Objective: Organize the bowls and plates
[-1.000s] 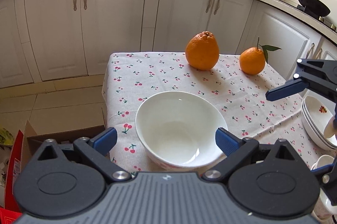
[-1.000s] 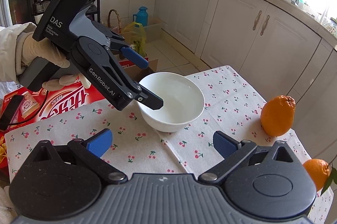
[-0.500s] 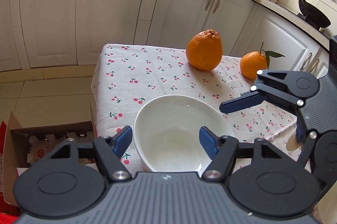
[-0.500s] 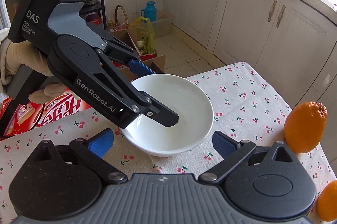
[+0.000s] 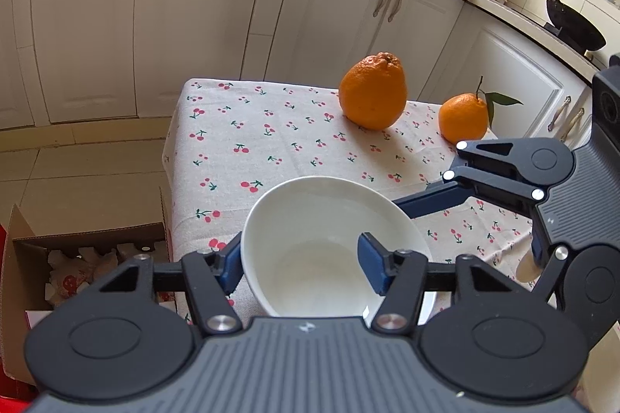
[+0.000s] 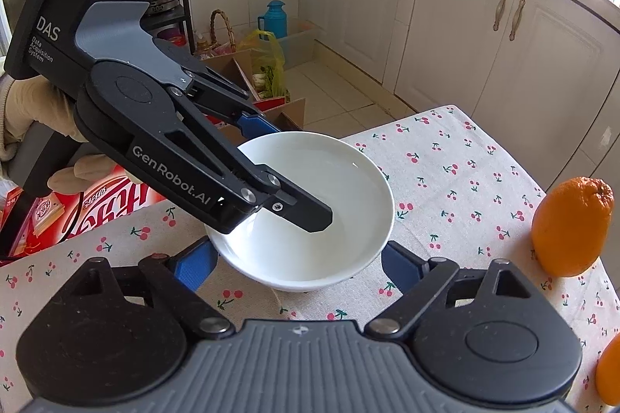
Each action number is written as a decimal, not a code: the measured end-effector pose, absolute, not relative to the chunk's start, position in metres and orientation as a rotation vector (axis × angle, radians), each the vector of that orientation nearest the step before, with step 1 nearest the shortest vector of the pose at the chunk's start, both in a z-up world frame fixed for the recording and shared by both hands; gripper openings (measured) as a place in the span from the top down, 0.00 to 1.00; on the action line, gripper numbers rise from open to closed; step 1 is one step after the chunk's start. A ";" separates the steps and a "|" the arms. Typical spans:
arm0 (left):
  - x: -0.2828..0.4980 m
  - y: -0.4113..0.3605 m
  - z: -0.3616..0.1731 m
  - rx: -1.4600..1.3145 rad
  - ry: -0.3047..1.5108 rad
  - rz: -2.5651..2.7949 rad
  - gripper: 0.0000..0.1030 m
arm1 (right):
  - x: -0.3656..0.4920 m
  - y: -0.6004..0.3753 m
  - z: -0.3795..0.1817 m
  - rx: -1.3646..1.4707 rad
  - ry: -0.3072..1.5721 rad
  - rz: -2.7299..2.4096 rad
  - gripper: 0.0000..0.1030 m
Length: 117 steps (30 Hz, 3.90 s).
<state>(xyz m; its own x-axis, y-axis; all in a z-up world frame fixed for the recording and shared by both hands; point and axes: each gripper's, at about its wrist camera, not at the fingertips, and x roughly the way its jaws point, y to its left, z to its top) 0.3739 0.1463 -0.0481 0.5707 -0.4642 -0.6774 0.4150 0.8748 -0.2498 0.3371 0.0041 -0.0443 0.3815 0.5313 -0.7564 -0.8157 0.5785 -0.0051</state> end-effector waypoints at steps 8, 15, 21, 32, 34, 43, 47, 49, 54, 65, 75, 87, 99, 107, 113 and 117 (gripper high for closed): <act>0.374 0.145 -0.048 -0.065 0.820 -0.514 0.43 | 0.339 0.002 -0.045 -0.395 0.790 0.895 0.09; 0.369 0.140 -0.043 -0.063 0.821 -0.521 0.43 | 0.334 0.001 -0.040 -0.393 0.807 0.885 0.09; 0.352 0.127 -0.028 -0.050 0.809 -0.535 0.43 | 0.321 -0.010 -0.024 -0.380 0.806 0.876 0.09; 0.305 0.090 0.002 -0.005 0.780 -0.576 0.43 | 0.271 -0.050 0.008 -0.354 0.776 0.844 0.09; 0.297 0.082 0.006 0.005 0.775 -0.583 0.43 | 0.261 -0.057 0.012 -0.351 0.768 0.836 0.09; 0.255 0.052 0.029 0.033 0.740 -0.614 0.43 | 0.210 -0.091 0.032 -0.345 0.726 0.802 0.09; 0.238 0.041 0.034 0.040 0.731 -0.621 0.43 | 0.193 -0.104 0.037 -0.338 0.713 0.796 0.09; 0.230 0.037 0.035 0.043 0.730 -0.625 0.43 | 0.183 -0.109 0.038 -0.337 0.709 0.794 0.09; 0.213 0.025 0.038 0.059 0.724 -0.633 0.43 | 0.169 -0.120 0.036 -0.331 0.707 0.788 0.09; 0.189 0.007 0.032 0.076 0.736 -0.649 0.42 | 0.143 -0.138 0.030 -0.317 0.707 0.777 0.09; 0.182 0.000 0.012 0.054 0.786 -0.661 0.42 | 0.130 -0.146 0.014 -0.301 0.746 0.781 0.09; 0.177 0.004 0.000 0.043 0.808 -0.656 0.42 | 0.123 -0.144 0.001 -0.304 0.756 0.784 0.09; 0.178 0.001 -0.001 0.049 0.800 -0.670 0.33 | 0.122 -0.143 -0.001 -0.321 0.766 0.770 0.09; 0.176 0.002 0.008 0.067 0.739 -0.670 0.17 | 0.119 -0.143 0.003 -0.332 0.727 0.771 0.00; 0.168 0.009 0.013 0.095 0.701 -0.658 0.12 | 0.115 -0.146 0.003 -0.331 0.709 0.767 0.00; 0.165 0.020 0.015 0.091 0.697 -0.637 0.11 | 0.111 -0.149 0.009 -0.315 0.669 0.765 0.00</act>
<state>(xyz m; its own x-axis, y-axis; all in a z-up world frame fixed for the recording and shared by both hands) 0.1653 0.0199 0.0154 0.5868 -0.5164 -0.6237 0.5749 0.8081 -0.1282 0.1106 -0.1487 0.0085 0.5302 0.5330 -0.6594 -0.7244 0.6889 -0.0257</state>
